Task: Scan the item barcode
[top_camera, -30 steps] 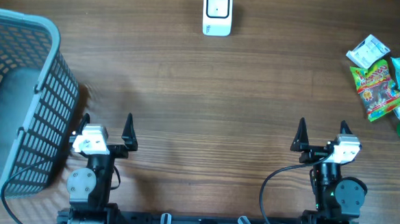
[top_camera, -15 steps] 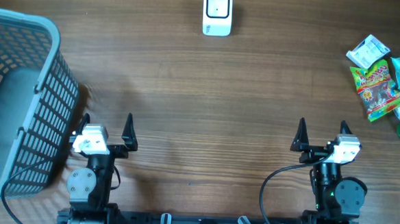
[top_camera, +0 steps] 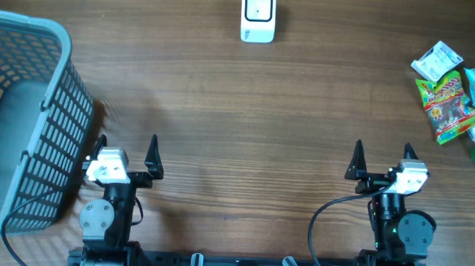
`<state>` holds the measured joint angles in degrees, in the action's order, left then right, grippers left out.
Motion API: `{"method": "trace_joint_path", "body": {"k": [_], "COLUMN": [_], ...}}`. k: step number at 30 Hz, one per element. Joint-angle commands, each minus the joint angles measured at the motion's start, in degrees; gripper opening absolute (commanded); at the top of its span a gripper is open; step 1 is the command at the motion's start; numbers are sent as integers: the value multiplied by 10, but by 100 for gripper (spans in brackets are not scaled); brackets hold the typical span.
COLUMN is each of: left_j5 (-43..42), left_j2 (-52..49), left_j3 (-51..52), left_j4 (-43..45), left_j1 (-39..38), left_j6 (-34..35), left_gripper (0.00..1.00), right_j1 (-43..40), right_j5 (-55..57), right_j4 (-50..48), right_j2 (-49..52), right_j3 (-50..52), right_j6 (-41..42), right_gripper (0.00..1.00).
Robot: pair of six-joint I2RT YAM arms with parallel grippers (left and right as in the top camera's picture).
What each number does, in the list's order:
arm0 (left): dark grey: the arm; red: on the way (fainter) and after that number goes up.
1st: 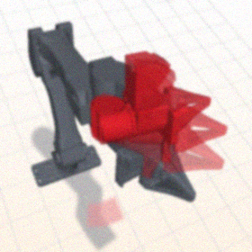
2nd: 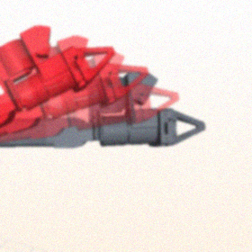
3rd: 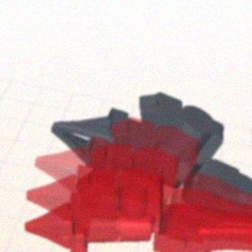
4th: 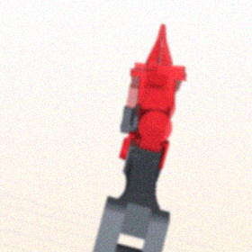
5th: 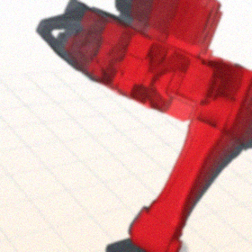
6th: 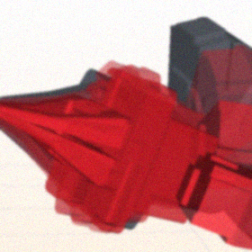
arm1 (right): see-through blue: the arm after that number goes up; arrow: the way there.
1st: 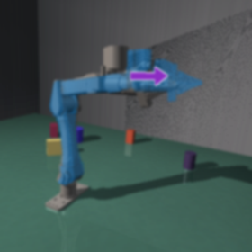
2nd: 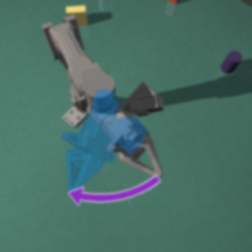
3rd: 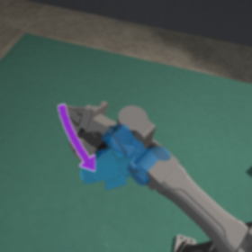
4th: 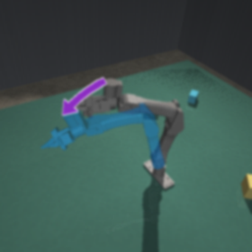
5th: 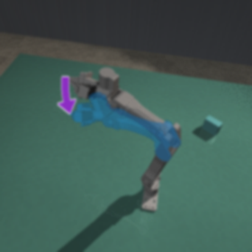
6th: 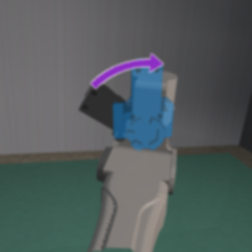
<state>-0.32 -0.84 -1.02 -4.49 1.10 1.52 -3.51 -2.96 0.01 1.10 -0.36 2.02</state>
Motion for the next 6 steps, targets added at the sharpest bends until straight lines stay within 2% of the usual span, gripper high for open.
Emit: {"method": "trace_joint_path", "body": {"k": [1,6], "left_j5": [-7,-7], "left_j2": [5,5], "left_j3": [7,7], "left_j4": [2,2], "left_j1": [-1,-2], "left_j6": [-11,-11], "left_gripper": [100,100], "right_j1": [2,2], "right_j5": [-9,-9], "right_j4": [-1,-1], "right_j2": [-8,-8], "right_j3": [1,1], "right_j6": [-5,-5], "right_gripper": [100,100]}}
